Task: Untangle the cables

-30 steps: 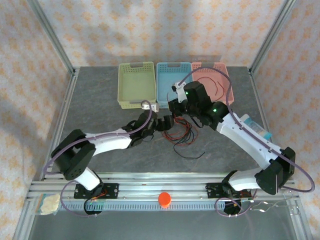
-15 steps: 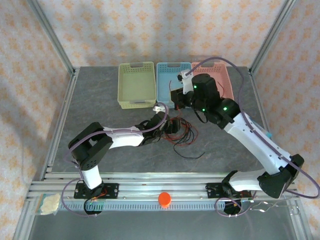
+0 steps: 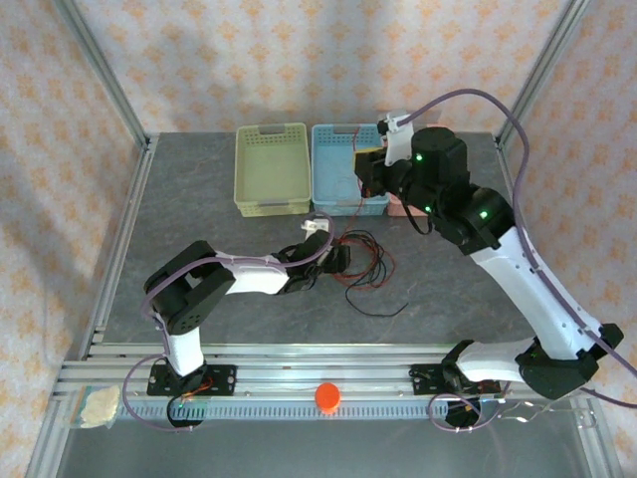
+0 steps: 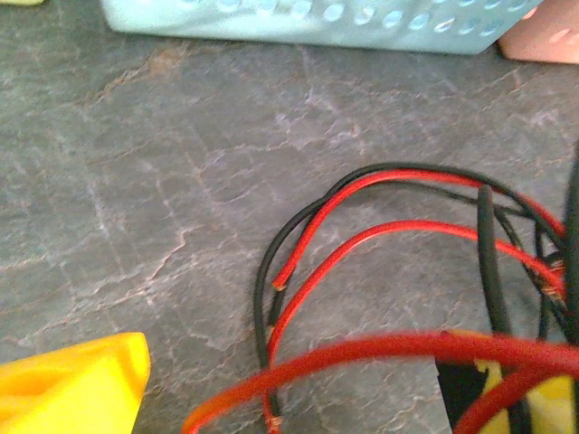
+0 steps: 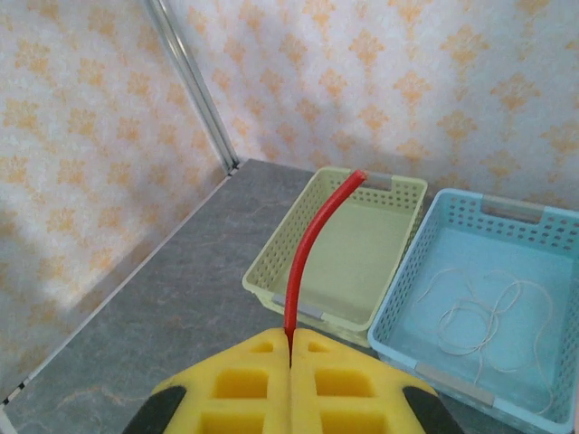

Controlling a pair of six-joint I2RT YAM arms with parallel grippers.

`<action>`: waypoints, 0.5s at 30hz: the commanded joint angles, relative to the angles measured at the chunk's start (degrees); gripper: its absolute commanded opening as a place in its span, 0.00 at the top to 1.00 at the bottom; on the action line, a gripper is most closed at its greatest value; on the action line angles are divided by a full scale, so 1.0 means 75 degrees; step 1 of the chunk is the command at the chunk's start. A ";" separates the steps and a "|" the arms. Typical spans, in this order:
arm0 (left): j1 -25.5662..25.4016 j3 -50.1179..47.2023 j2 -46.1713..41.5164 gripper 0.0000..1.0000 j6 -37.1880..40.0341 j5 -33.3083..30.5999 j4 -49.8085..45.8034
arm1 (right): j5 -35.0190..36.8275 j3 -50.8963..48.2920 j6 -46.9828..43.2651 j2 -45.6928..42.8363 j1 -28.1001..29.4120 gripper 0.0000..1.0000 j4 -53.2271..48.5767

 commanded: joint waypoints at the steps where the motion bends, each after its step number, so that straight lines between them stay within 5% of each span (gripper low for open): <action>1: 0.0012 -0.0189 0.0078 0.16 -0.0175 -0.0220 0.0009 | 0.0441 0.0513 -0.0086 -0.0232 -0.0039 1.00 -0.0261; 10: 0.0021 -0.0607 -0.0236 0.17 -0.0207 -0.0113 0.0117 | 0.1009 0.1082 -0.0086 -0.0265 -0.0039 1.00 -0.0423; 15: -0.0001 -0.1430 -0.1585 0.06 0.0219 0.0415 0.0945 | 0.1493 0.0973 0.0437 0.0012 -0.0039 1.00 -0.0620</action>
